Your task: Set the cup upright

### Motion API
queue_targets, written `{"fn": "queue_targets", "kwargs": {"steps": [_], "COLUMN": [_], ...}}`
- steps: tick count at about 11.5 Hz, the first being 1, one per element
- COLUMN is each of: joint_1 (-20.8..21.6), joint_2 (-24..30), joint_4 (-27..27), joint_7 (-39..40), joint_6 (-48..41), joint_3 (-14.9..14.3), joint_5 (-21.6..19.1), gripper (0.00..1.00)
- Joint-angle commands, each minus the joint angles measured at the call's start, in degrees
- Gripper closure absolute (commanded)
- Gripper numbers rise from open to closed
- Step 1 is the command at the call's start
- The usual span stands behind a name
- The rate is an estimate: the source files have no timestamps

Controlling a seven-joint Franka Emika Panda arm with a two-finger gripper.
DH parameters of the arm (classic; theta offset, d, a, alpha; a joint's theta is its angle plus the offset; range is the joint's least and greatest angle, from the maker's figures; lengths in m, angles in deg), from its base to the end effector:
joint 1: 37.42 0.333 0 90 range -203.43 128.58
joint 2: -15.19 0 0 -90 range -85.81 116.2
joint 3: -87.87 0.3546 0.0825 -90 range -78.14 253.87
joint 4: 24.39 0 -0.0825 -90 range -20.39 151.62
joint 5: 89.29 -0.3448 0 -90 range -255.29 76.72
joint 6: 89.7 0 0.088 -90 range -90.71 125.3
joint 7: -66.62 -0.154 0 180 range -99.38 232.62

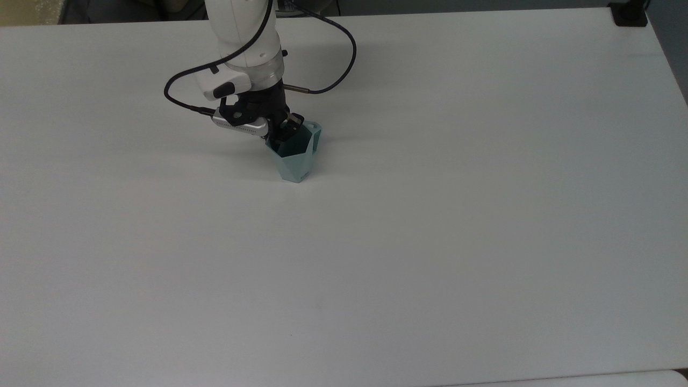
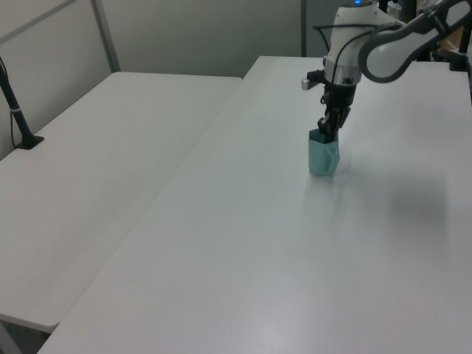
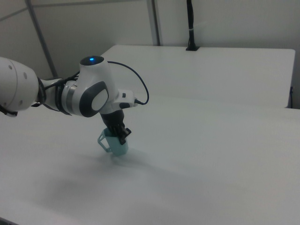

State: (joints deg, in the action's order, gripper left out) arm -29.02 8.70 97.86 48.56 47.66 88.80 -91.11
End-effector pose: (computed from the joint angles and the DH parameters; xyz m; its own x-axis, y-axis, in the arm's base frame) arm 0.5452 0.0907 0.3855 0.9751 -0.1767 0.1339 -0.1683 -0.9831 -0.0717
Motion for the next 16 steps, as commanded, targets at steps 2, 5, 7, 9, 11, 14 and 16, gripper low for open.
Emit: {"fn": "queue_targets", "kwargs": {"steps": [2,5,7,9,11,14,16], "joint_1": [-0.1,-0.1,-0.2,-0.2,-0.2,-1.6,-1.6], "joint_2": [1.0,1.4,2.3,3.1,4.5,5.9,5.9], "joint_4": [0.6,-1.7,-2.8,-6.1,-11.9,-22.4,-27.3], "joint_7": [0.2,0.9,0.5,1.0,1.2,5.5,14.7], "joint_6": [-0.2,-5.2,-6.2,-10.4,-16.9,-31.1,-39.2], "joint_3": [-0.1,-0.1,-0.2,-0.3,-0.3,-1.4,-4.3], "joint_5": [-1.6,-1.6,-1.6,-1.6,-1.6,-1.4,-0.6], "gripper": [0.63,0.0,0.0,0.0,0.0,0.0,0.0]}}
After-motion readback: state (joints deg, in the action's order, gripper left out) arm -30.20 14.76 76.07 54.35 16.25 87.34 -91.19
